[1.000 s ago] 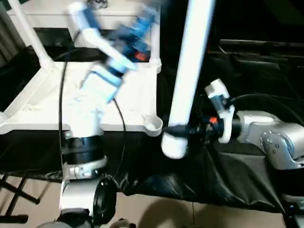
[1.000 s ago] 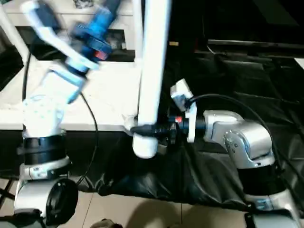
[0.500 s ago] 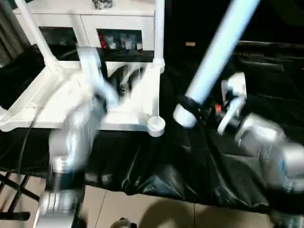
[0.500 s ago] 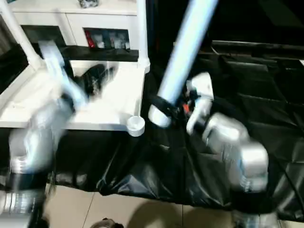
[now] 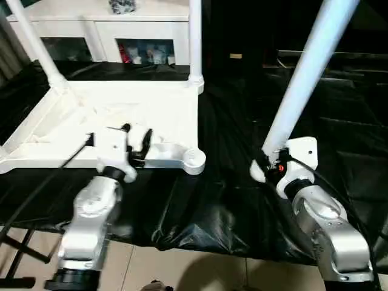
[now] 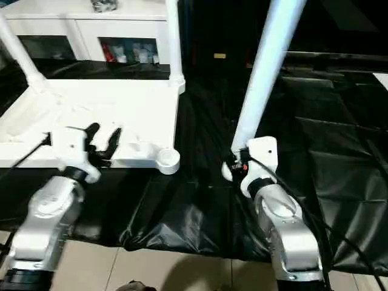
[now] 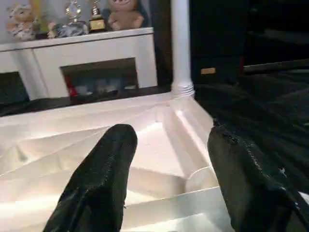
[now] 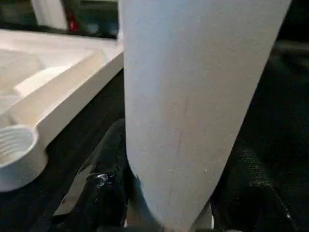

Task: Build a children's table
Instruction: Pick table leg

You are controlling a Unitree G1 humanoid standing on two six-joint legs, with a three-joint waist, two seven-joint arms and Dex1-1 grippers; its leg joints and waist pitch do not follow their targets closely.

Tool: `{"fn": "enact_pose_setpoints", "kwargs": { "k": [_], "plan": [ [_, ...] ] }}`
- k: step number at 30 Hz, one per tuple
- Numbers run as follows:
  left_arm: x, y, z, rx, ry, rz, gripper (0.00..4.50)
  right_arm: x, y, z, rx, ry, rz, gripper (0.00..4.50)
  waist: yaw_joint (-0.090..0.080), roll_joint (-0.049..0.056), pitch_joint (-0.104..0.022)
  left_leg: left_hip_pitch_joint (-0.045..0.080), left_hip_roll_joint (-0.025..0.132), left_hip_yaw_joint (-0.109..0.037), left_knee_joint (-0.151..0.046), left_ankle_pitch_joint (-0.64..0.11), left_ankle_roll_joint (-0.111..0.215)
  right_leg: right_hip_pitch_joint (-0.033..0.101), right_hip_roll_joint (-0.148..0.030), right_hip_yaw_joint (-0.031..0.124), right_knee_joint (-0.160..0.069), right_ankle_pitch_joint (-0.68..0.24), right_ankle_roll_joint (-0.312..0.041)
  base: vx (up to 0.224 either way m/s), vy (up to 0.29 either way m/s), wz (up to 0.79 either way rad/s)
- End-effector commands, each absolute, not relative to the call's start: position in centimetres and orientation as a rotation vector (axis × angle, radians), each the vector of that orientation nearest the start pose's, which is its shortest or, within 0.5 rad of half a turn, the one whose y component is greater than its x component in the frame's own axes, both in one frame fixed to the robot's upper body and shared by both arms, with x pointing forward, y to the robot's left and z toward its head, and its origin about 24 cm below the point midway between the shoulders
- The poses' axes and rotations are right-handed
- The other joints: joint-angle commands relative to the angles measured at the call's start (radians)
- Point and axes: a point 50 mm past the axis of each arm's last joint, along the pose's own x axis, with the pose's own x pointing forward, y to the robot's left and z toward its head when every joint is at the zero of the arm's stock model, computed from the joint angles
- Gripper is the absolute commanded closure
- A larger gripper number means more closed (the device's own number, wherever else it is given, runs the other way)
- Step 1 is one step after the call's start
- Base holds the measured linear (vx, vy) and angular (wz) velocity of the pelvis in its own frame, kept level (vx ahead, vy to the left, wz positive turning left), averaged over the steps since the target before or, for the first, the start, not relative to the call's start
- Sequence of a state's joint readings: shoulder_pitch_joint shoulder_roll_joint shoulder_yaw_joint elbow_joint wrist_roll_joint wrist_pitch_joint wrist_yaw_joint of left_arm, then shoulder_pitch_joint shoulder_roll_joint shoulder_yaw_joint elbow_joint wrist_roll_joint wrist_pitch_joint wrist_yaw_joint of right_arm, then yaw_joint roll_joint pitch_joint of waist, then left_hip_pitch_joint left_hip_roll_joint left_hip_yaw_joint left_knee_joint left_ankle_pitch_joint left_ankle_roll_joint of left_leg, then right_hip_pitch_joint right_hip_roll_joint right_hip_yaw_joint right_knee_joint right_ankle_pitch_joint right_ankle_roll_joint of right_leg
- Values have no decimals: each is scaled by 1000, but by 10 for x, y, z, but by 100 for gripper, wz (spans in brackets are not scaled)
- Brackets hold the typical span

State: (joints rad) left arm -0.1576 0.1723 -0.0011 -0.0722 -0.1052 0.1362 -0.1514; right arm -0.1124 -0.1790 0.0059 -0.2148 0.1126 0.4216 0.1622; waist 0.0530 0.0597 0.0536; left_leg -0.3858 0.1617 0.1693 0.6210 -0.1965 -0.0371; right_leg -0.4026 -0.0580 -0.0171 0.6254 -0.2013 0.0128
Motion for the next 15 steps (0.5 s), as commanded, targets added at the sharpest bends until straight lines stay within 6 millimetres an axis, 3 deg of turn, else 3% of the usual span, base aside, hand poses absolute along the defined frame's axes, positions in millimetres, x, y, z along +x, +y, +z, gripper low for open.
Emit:
{"fn": "enact_pose_setpoints", "kwargs": {
  "k": [1,2,3,7,8,10,11,12,13,14,15],
  "plan": [
    [284,161,88,104,-89,-182,169,273,-158,87,-101,48,197,262,-4,-11,-57,13,47,-26,-90,-277,-41,33,-63,39,-93,-262,-116,0,0,0],
    [284,160,88,108,-88,-175,169,274,-158,88,-108,29,189,262,-4,-9,-57,12,48,-26,-91,-277,-40,32,-64,39,-93,-262,-118,0,0,0],
    [287,160,87,115,-95,-157,169,275,-159,89,-83,9,178,262,-7,-16,-57,11,47,-24,-89,-266,-33,34,-63,38,-93,-252,-120,0,0,0],
    [288,158,88,121,-99,-152,169,276,-160,89,-49,9,169,262,-11,-13,-59,9,47,-25,-89,-249,-19,36,-62,38,-89,-216,-132,0,0,0],
    [289,158,88,126,-99,-151,169,277,-161,88,-39,7,142,262,-11,-15,-59,7,45,-22,-86,-246,-5,38,-69,42,-90,-213,-139,0,0,0],
    [290,158,88,128,-100,-149,169,277,-161,87,-28,16,127,262,-6,-18,-61,-2,38,-16,-75,-215,49,47,-92,55,-98,-235,-159,0,0,0],
    [290,158,88,130,-100,-148,169,277,-162,86,-15,13,116,262,0,-22,-62,-10,34,-17,-58,-186,96,55,-121,71,-110,-266,-171,0,0,0],
    [290,158,88,132,-100,-146,169,277,-161,85,2,9,108,262,11,-22,-64,-20,35,-28,-28,-146,144,65,-167,97,-129,-309,-183,0,0,0],
    [290,158,88,132,-100,-146,169,277,-161,85,2,9,108,262,18,-24,-64,-25,37,-35,-9,-129,163,68,-191,113,-139,-336,-188,0,0,0],
    [291,158,87,132,-98,-139,169,278,-160,84,8,6,113,262,30,-20,-64,-40,49,-58,22,-94,182,75,-231,138,-149,-369,-204,-9,74,1],
    [291,158,87,133,-97,-136,169,278,-159,83,2,8,119,262,31,-12,-64,-45,57,-69,11,-77,191,70,-216,124,-143,-369,-221,-6,119,0]
  ]
}}
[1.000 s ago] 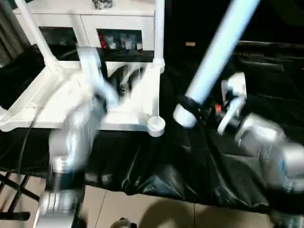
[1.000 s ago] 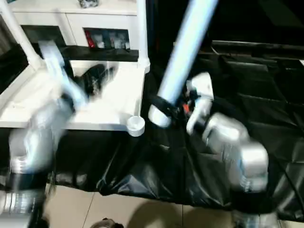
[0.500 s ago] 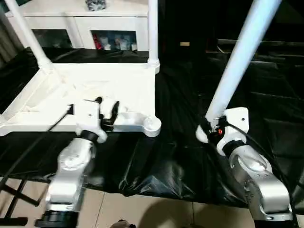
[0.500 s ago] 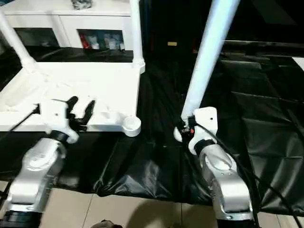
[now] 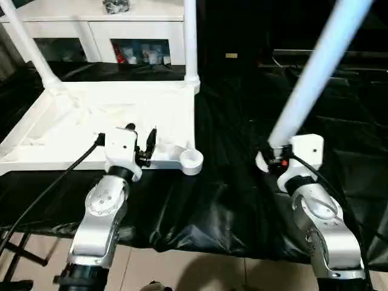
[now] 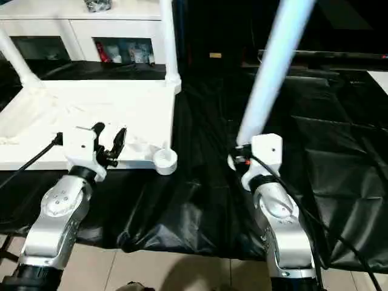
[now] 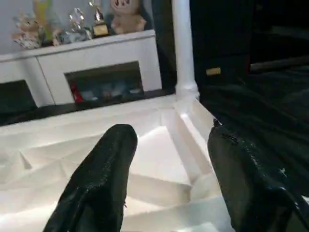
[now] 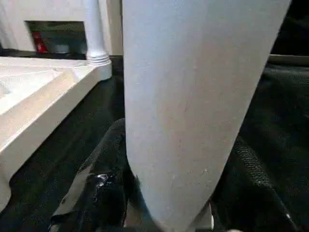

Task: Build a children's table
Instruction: Pick table leg

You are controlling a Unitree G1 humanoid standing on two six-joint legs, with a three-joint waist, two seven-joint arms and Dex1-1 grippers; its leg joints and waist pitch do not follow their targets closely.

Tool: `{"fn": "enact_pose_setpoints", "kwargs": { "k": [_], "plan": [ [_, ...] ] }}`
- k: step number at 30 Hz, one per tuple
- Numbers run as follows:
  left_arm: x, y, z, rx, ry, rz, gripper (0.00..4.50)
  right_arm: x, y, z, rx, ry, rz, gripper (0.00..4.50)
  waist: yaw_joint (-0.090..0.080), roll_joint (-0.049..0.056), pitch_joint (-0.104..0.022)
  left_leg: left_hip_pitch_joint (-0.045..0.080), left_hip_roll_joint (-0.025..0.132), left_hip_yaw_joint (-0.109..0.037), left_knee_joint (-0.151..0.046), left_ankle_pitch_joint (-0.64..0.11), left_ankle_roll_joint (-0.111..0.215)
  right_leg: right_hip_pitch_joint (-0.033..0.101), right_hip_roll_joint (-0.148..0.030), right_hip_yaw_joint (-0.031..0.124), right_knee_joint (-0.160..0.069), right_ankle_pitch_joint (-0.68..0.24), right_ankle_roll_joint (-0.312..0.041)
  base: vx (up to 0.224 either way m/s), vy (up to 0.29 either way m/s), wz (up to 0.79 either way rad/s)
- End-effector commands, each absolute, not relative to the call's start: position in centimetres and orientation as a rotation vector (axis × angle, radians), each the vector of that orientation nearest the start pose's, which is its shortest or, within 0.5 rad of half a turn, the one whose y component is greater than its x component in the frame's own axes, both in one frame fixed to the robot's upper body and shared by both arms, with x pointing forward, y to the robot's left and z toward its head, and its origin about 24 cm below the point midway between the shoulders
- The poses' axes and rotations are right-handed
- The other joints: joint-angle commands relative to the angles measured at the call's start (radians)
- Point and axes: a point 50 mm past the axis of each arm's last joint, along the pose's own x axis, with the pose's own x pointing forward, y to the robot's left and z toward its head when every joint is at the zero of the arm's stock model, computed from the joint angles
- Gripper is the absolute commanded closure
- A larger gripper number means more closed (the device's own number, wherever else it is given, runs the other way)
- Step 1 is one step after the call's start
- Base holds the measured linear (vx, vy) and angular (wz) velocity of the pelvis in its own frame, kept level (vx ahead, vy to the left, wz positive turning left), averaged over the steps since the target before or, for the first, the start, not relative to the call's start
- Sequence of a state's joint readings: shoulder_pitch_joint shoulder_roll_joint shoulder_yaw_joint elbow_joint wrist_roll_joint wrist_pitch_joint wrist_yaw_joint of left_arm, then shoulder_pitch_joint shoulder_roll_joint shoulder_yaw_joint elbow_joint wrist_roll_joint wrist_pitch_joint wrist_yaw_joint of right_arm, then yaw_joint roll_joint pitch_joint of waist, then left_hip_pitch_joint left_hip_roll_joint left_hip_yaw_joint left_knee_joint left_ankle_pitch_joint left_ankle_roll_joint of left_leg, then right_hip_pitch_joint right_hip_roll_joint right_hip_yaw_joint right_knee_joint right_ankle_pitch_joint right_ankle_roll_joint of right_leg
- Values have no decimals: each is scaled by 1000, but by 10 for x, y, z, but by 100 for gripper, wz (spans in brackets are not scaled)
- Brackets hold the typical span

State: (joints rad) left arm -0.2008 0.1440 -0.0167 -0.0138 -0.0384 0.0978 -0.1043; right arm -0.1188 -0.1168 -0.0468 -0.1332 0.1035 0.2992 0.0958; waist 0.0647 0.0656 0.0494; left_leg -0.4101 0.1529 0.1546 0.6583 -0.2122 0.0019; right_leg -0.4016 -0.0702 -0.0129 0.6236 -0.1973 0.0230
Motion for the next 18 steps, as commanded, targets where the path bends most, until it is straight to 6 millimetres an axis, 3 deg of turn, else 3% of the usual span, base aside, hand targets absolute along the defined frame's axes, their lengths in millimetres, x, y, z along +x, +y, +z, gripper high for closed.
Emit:
{"fn": "enact_pose_setpoints", "kwargs": {
  "k": [1,2,3,4,5,6,7,9,10,11,12,13,14,15,16,17,18],
  "plan": [
    [291,158,87,133,-97,-136,169,278,-159,83,2,8,119,262,17,-15,-61,-17,63,-52,-43,-61,164,64,-180,101,-133,-361,-234,-6,119,0],
    [291,159,87,132,-97,-135,169,278,-158,83,2,12,131,262,11,-5,-67,11,56,-32,-73,-59,207,45,-127,63,-115,-304,-233,-6,144,7],
    [291,159,86,132,-95,-134,169,278,-158,82,0,14,134,262,-9,3,-73,39,41,-18,-93,2,297,25,-67,25,-83,-186,-220,-17,159,7],
    [291,159,86,132,-95,-134,169,278,-158,82,0,14,134,262,-27,9,-72,60,36,-16,-107,31,381,3,-32,-14,-58,-151,-195,-17,159,7],
    [291,159,86,133,-94,-133,169,277,-158,81,2,21,137,262,-33,7,-69,67,36,-12,-109,20,405,-8,-26,-26,-53,-158,-182,-28,184,6],
    [291,159,86,133,-94,-133,169,277,-158,81,2,21,137,262,-44,5,-60,62,27,4,-129,-57,403,-16,-14,-47,-47,-196,-160,-39,182,13],
    [291,159,85,134,-92,-132,169,277,-158,79,0,30,128,262,-50,3,-57,59,24,9,-141,-111,385,-15,-13,-54,-44,-218,-148,-39,182,13],
    [291,160,85,134,-91,-131,169,277,-158,78,8,39,126,262,-74,-3,-53,55,10,31,-171,-338,267,-7,-34,-64,-52,-274,-82,-62,142,8],
    [291,160,85,134,-91,-131,169,277,-158,78,8,39,126,262,-82,-11,-51,49,4,43,-176,-457,201,0,-63,-54,-76,-302,-42,-68,128,7],
    [291,160,85,134,-91,-131,169,277,-159,77,6,38,118,262,-83,-18,-54,47,3,46,-164,-502,174,7,-93,-38,-96,-328,-26,-69,100,7],
    [291,160,85,135,-90,-131,169,277,-159,77,7,40,112,262,-65,-28,-57,39,15,15,-78,-497,148,21,-221,47,-168,-429,7,-69,135,3],
    [291,160,85,135,-90,-131,169,277,-159,77,10,42,105,262,-54,-36,-57,20,33,-20,-15,-438,142,42,-307,101,-204,-503,7,-69,135,3],
    [291,160,85,135,-90,-131,169,277,-159,77,10,42,105,262,-69,-37,-50,-25,62,-98,76,-318,95,73,-410,136,-239,-669,-2,-70,242,-15],
    [292,160,85,135,-89,-131,169,277,-160,77,19,41,98,262,-98,-17,-28,-15,45,-149,78,-305,34,50,-367,73,-248,-814,-8,-61,326,-33],
    [292,159,84,136,-88,-132,169,277,-161,76,14,45,95,262,-137,22,-9,22,5,-133,-70,-665,-30,23,-158,-85,-158,-854,33,-61,326,-33],
    [292,159,84,136,-88,-132,169,277,-161,76,14,45,95,262,-178,31,3,0,-19,-97,-213,-921,-88,24,-22,-147,-36,-643,42,-86,301,-12],
    [292,159,84,137,-86,-132,169,276,-161,76,9,42,95,262,-167,39,-27,3,-53,-102,-233,-856,-130,67,27,-157,126,-182,-16,-87,237,10]
  ]
}}
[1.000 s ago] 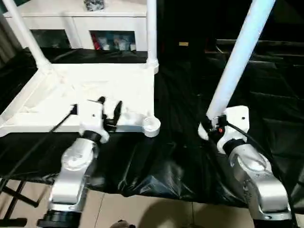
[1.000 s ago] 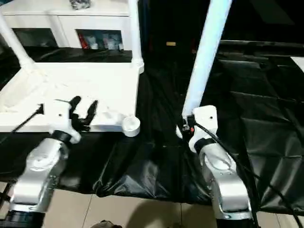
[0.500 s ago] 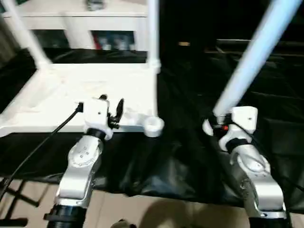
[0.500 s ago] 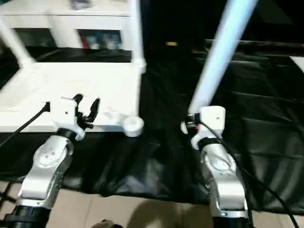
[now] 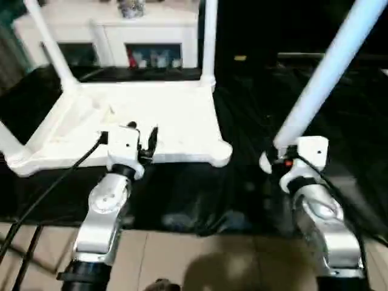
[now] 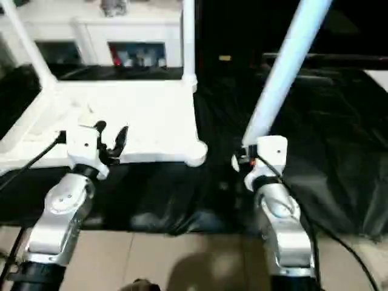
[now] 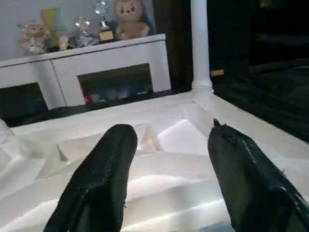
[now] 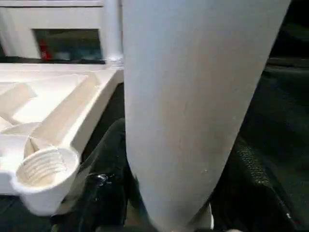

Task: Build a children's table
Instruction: Pick table leg

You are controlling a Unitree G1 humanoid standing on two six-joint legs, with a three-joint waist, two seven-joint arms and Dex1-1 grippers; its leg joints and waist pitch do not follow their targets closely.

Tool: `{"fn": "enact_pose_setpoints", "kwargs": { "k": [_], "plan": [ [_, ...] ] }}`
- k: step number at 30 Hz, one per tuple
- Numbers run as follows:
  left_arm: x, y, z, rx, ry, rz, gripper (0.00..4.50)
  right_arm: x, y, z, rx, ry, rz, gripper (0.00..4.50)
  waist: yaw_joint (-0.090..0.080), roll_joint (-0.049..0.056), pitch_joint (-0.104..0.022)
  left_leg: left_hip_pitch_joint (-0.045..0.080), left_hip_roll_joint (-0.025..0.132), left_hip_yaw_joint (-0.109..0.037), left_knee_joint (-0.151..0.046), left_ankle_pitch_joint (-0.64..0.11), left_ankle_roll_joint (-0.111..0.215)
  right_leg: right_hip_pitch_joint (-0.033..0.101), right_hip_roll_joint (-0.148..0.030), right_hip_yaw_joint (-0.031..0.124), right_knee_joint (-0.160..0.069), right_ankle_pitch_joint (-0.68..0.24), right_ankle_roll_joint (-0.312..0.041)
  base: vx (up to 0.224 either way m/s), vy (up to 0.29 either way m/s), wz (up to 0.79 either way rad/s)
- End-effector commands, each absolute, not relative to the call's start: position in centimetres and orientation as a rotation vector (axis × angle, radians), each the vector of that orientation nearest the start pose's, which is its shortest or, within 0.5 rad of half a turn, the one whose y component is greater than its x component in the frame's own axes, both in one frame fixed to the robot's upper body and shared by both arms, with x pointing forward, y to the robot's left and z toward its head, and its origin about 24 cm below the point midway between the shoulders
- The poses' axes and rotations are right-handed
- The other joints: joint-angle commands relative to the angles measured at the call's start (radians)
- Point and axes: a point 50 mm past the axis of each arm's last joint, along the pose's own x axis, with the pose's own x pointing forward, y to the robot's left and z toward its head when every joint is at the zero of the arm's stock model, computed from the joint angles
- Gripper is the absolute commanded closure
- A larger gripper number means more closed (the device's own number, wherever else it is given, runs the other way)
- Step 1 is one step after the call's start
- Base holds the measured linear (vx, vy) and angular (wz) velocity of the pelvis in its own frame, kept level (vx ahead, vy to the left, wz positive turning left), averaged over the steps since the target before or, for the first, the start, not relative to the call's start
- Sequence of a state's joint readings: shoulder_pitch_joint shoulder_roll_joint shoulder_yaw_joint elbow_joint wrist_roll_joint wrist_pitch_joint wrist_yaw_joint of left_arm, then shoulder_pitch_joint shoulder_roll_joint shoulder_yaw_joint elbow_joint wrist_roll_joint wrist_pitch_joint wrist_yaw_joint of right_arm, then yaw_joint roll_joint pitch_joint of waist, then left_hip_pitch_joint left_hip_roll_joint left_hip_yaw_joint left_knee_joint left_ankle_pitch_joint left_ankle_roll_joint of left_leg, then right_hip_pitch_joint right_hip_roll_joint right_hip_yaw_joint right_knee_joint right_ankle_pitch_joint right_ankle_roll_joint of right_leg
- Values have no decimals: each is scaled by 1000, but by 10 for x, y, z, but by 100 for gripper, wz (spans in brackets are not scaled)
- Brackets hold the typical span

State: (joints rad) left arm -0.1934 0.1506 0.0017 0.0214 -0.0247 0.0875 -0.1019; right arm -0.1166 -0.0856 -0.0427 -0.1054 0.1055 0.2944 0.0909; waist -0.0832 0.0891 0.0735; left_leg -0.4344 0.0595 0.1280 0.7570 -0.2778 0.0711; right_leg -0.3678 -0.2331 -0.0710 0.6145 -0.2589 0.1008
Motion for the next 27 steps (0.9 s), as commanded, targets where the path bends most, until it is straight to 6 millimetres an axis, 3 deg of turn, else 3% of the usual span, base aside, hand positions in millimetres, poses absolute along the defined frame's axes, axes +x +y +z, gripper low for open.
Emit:
{"fn": "enact_pose_setpoints", "kwargs": {
  "k": [1,2,3,4,5,6,7,8,9,10,11,12,13,14,15,16,17,18,19,20,21,22,23,24,25,26,27],
  "plan": [
    [292,159,83,139,-84,-133,169,275,-161,75,23,52,96,262,-15,38,-65,79,52,-71,-310,-659,-174,-11,187,-88,140,-70,-97,-87,237,10],
    [292,159,83,140,-83,-134,169,275,-161,75,27,54,97,262,-30,17,-49,77,80,-86,-319,-584,-142,9,167,-86,128,-55,-99,-40,194,-14],
    [292,159,83,141,-82,-135,169,275,-161,74,36,59,100,262,-22,-3,-67,107,83,-102,-337,-497,-194,29,143,-71,71,-63,-122,-31,153,-32],
    [292,158,83,142,-81,-136,169,274,-161,74,44,63,101,262,-18,-23,-92,129,82,-106,-325,-408,-244,26,103,-35,30,-65,-131,-31,153,-32],
    [293,158,83,144,-79,-137,169,274,-161,73,56,69,101,262,-8,-58,-113,110,68,-90,-270,-296,-315,34,5,22,-7,-88,-131,-42,139,-17],
    [292,158,82,146,-78,-140,169,274,-161,73,60,74,98,262,-12,-68,-119,-72,32,-142,56,-141,-141,120,-200,165,-96,230,-17,-42,170,-34],
    [292,157,82,145,-76,-143,169,274,-161,72,65,80,92,262,-12,-70,-95,-87,26,-143,77,-141,-174,111,-167,96,-104,255,-18,-42,170,-34],
    [292,156,81,161,-67,-151,169,274,-161,72,72,84,84,262,18,-78,-85,-28,17,-116,61,-146,-264,87,-81,44,-121,100,-112,-67,215,-48],
    [292,155,81,177,-67,-160,169,274,-162,72,74,86,81,262,29,-81,-84,0,19,-101,35,-111,-263,82,-44,20,-126,-29,-186,-89,261,-36],
    [292,153,81,200,-65,-167,169,274,-161,72,77,82,82,262,28,-54,-84,64,44,-81,-85,-60,-216,64,70,32,-129,-301,-299,-89,261,-36],
    [292,152,80,204,-62,-169,169,274,-161,74,78,73,86,262,30,-23,-82,119,89,-65,-186,-87,-216,32,151,36,-100,-368,-278,-96,300,-31],
    [291,152,80,203,-60,-164,169,274,-160,74,80,73,91,262,8,-11,-65,168,210,-66,-262,-495,-220,-46,199,37,-33,-270,-199,-153,268,-40],
    [291,152,80,202,-58,-157,169,274,-159,75,79,73,100,262,24,6,-69,105,218,-128,-314,-633,-202,31,170,18,16,-26,-204,-153,268,-40],
    [291,152,80,201,-57,-155,169,274,-159,75,77,72,106,262,20,28,-74,109,221,-135,-308,-610,-204,32,164,16,2,66,-208,-143,237,-35],
    [291,151,79,195,-54,-154,169,275,-159,75,102,84,112,262,18,17,-76,120,225,-138,-301,-564,-208,25,161,16,-7,97,-213,-61,192,-3],
    [290,150,79,191,-52,-154,169,275,-158,76,121,92,116,262,9,17,-79,128,244,-141,-291,-448,-200,24,156,10,-9,77,-203,-61,192,-3],
    [290,149,79,187,-50,-150,169,275,-159,76,130,92,115,262,11,23,-81,136,253,-149,-292,-367,-185,15,157,8,0,53,-204,-36,95,3],
    [289,149,78,180,-47,-141,169,276,-160,77,148,91,113,262,13,22,-89,138,289,-171,-297,-126,-88,-7,157,4,40,-24,-200,0,0,0],
    [289,149,77,181,-44,-131,169,277,-160,77,161,106,122,262,18,15,-89,139,302,-174,-300,-81,-49,-21,153,5,53,-42,-204,0,0,0],
    [289,149,77,182,-43,-128,169,277,-160,76,165,111,125,262,22,5,-97,139,300,-168,-295,-18,50,-28,145,11,64,-56,-223,-33,-68,2],
    [288,149,76,181,-37,-117,169,278,-160,76,162,126,122,262,27,-2,-95,132,290,-158,-294,-15,97,-29,142,15,61,-49,-247,-28,-145,2],
    [289,150,76,181,-32,-103,169,280,-162,76,177,124,115,262,24,-27,-104,119,256,-136,-280,-18,190,-15,128,24,34,25,-347,-28,-145,2],
    [289,151,75,181,-28,-94,169,281,-163,77,187,119,109,262,30,-33,-103,104,225,-115,-265,-33,220,-8,120,25,12,77,-435,-34,-185,-1],
    [289,151,75,173,-26,-84,169,282,-164,80,201,77,113,262,57,-100,-123,25,6,25,-35,-137,179,65,102,62,-121,120,-668,-25,-175,2],
    [290,152,77,130,-37,-67,169,283,-168,83,264,43,98,262,75,-96,-110,-4,16,31,36,-115,90,71,76,68,-124,28,-624,-25,-175,2],
    [290,152,77,130,-37,-67,169,283,-168,83,264,43,98,262,79,-94,-100,-22,22,23,36,-89,58,74,64,71,-115,14,-564,-18,-174,-2],
    [290,153,78,116,-40,-61,169,283,-170,84,279,37,89,262,89,-81,-97,-22,35,6,-1,-53,21,80,46,76,-114,-3,-421,-27,-176,-2]
  ]
}}
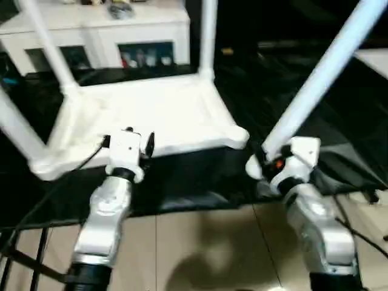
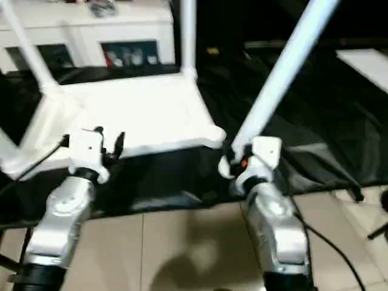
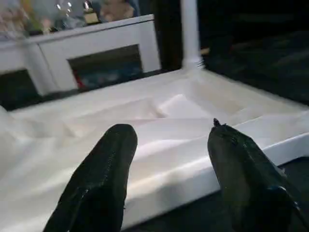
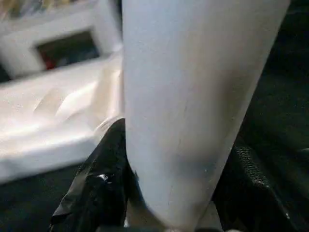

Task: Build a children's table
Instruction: Pick table leg

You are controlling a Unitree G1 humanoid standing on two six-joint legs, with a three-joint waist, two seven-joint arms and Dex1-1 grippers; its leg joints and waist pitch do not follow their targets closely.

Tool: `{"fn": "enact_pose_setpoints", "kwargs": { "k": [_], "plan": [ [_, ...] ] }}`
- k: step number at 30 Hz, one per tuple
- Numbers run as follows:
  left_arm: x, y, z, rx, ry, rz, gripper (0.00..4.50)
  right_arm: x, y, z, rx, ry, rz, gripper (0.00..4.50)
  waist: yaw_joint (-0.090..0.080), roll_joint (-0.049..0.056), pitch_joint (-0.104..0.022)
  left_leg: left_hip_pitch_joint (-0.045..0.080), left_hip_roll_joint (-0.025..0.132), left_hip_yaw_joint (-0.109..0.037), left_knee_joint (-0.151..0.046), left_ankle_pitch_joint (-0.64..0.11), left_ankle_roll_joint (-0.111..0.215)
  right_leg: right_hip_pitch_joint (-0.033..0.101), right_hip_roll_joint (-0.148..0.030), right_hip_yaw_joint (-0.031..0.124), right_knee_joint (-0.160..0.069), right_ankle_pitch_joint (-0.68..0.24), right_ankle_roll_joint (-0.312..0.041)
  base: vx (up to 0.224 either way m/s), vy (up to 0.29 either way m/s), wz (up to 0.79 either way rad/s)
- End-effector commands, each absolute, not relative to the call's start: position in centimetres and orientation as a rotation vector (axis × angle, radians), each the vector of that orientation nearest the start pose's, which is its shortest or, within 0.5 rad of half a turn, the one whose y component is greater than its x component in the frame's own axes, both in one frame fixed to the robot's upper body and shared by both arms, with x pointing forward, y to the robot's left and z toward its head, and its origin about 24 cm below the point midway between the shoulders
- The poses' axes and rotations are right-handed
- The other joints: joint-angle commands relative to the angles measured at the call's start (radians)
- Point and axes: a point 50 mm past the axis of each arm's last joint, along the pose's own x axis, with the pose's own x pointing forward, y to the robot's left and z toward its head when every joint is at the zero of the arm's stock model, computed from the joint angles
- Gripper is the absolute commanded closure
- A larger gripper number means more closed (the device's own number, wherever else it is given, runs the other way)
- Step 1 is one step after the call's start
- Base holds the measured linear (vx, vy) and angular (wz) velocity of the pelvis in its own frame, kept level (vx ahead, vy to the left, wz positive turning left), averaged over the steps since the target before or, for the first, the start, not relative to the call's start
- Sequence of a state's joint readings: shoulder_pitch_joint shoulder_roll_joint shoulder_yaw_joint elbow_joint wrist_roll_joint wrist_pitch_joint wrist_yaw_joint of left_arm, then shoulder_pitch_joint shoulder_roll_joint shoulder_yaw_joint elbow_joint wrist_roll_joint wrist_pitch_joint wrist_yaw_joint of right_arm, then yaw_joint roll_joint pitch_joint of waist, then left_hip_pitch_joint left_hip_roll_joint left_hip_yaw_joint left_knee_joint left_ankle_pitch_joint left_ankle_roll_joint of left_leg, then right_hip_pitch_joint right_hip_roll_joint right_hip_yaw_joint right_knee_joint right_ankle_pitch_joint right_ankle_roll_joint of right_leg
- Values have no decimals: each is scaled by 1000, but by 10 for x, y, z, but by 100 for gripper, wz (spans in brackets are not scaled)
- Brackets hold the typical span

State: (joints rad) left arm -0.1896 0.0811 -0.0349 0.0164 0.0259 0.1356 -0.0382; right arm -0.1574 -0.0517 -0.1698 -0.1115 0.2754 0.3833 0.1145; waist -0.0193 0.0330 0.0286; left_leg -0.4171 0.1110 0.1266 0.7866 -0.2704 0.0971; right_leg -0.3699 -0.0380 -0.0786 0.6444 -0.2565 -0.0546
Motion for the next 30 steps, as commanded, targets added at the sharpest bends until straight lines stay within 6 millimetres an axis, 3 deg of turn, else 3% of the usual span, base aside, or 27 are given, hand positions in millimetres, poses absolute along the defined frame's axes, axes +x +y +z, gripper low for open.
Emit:
{"fn": "enact_pose_setpoints", "kwargs": {
  "k": [1,2,3,4,5,6,7,8,9,10,12,14,15,16,17,19,20,21,22,23,24,25,26,27,28,29,30],
  "plan": [
    [291,153,79,100,-37,-58,169,283,-169,86,276,33,111,262,28,-19,-52,-37,-14,0,-58,-35,0,84,-141,83,-151,-19,-187,-27,-176,-2],
    [291,152,79,88,-29,-69,169,283,-168,85,280,47,125,262,34,0,-52,-30,5,-16,-99,-7,21,85,-145,85,-156,-31,-102,-26,-134,5],
    [292,152,79,81,-24,-77,169,283,-167,85,284,60,135,262,23,49,-56,22,187,-126,-213,78,135,47,-108,41,-100,2,132,-5,-116,-1],
    [292,152,79,81,-24,-77,169,283,-167,85,284,60,135,262,18,59,-71,70,253,-161,-223,127,210,13,-119,41,-39,17,141,-5,-116,-1],
    [291,150,80,87,-29,-98,169,283,-163,84,221,91,165,262,2,38,-67,113,244,-165,-209,303,286,-55,-134,76,8,55,107,-4,-101,-3],
    [291,150,81,97,-31,-97,169,282,-161,84,175,91,187,262,18,16,-57,77,157,-122,-182,361,263,-40,-136,98,-25,129,45,-32,-71,2],
    [291,150,81,97,-32,-96,169,282,-160,84,168,93,198,262,28,10,-49,37,107,-85,-171,306,217,-12,-145,103,-54,158,-4,-32,-71,2],
    [291,150,81,97,-34,-93,169,281,-157,83,154,96,224,262,34,0,-48,13,71,-61,-169,242,172,18,-153,103,-67,161,-30,-62,-86,0],
    [291,152,81,80,-34,-77,169,280,-154,81,131,104,252,262,61,1,-43,21,77,-43,-186,72,60,27,-154,104,-87,46,-79,-79,-109,2],
    [291,153,81,77,-36,-71,169,279,-153,80,136,108,265,262,66,1,-39,29,84,-35,-205,-9,7,31,-138,96,-94,-71,-98,-79,-109,2],
    [291,154,81,77,-35,-67,169,279,-151,79,92,122,287,262,64,4,-30,36,91,-34,-225,-121,-34,35,-128,91,-101,-231,-95,-49,-78,2],
    [291,154,81,78,-34,-70,169,278,-148,77,33,132,322,262,54,12,-16,73,100,-31,-246,-333,-101,23,-115,83,-123,-485,-74,-17,-31,1],
    [291,153,81,81,-34,-74,169,278,-147,77,5,134,327,262,53,-4,6,46,77,-51,-259,-470,-109,56,-138,43,-147,-745,-5,0,0,0],
    [291,153,82,83,-35,-76,169,278,-147,77,-2,134,325,262,48,13,7,51,71,-52,-256,-487,-110,55,-142,31,-160,-843,25,0,0,0],
    [290,153,81,84,-35,-80,169,278,-148,77,-14,133,318,262,41,2,2,27,54,-55,-228,-441,-89,94,-180,9,-185,-931,47,-14,1,29],
    [290,152,81,84,-34,-80,169,278,-149,76,-26,134,308,262,30,8,-2,-4,56,-53,-214,-306,-55,138,-202,-23,-204,-878,49,30,12,44],
    [290,152,81,83,-33,-81,169,279,-151,77,-53,126,294,262,33,19,-3,0,58,-54,-217,-290,-53,144,-199,-36,-208,-830,41,60,17,50],
    [290,151,81,82,-31,-83,169,279,-153,76,-30,132,269,262,-2,41,-17,101,122,-80,-263,-339,-95,91,-105,-38,-172,-521,-8,96,24,36],
    [290,151,81,82,-31,-83,169,279,-153,76,-30,132,269,262,-10,57,-13,127,146,-104,-289,-380,-88,71,-75,-37,-132,-383,-32,96,24,36],
    [290,150,80,81,-30,-84,169,280,-155,76,-26,136,249,262,-27,58,-16,171,180,-140,-314,-447,-71,32,-57,-21,-54,-166,-52,137,32,13],
    [290,150,80,81,-28,-86,169,280,-156,77,-12,133,246,262,-28,47,-16,193,187,-156,-309,-373,11,-3,-61,3,-14,-61,-34,158,22,12],
    [290,150,80,79,-25,-87,169,282,-159,81,-35,108,219,262,-27,41,-16,201,181,-148,-301,-329,57,-16,-67,13,-9,-27,-23,158,22,12],
    [291,150,80,78,-25,-87,169,282,-160,81,-43,100,211,262,-33,18,-23,185,137,-123,-270,-174,147,-10,-92,36,-34,61,-37,151,-15,11],
    [291,149,79,77,-24,-88,169,283,-161,83,-57,85,196,262,-3,-20,-34,69,17,-32,-193,-68,169,108,-129,101,-96,202,-100,145,-45,12],
    [291,149,79,79,-23,-89,169,283,-161,86,-46,58,195,262,24,-29,-25,26,-8,-12,-147,-64,154,147,-172,146,-135,145,-137,145,-45,12],
    [291,149,79,80,-23,-90,169,284,-162,88,-55,41,187,262,51,-25,-46,-30,17,-29,-82,-12,99,208,-225,200,-133,168,-191,153,-38,13],
    [291,149,79,85,-22,-95,169,284,-163,87,-59,36,189,262,60,-22,-49,-63,27,-38,-87,57,48,219,-187,176,-108,312,-201,147,-17,7]
  ]
}}
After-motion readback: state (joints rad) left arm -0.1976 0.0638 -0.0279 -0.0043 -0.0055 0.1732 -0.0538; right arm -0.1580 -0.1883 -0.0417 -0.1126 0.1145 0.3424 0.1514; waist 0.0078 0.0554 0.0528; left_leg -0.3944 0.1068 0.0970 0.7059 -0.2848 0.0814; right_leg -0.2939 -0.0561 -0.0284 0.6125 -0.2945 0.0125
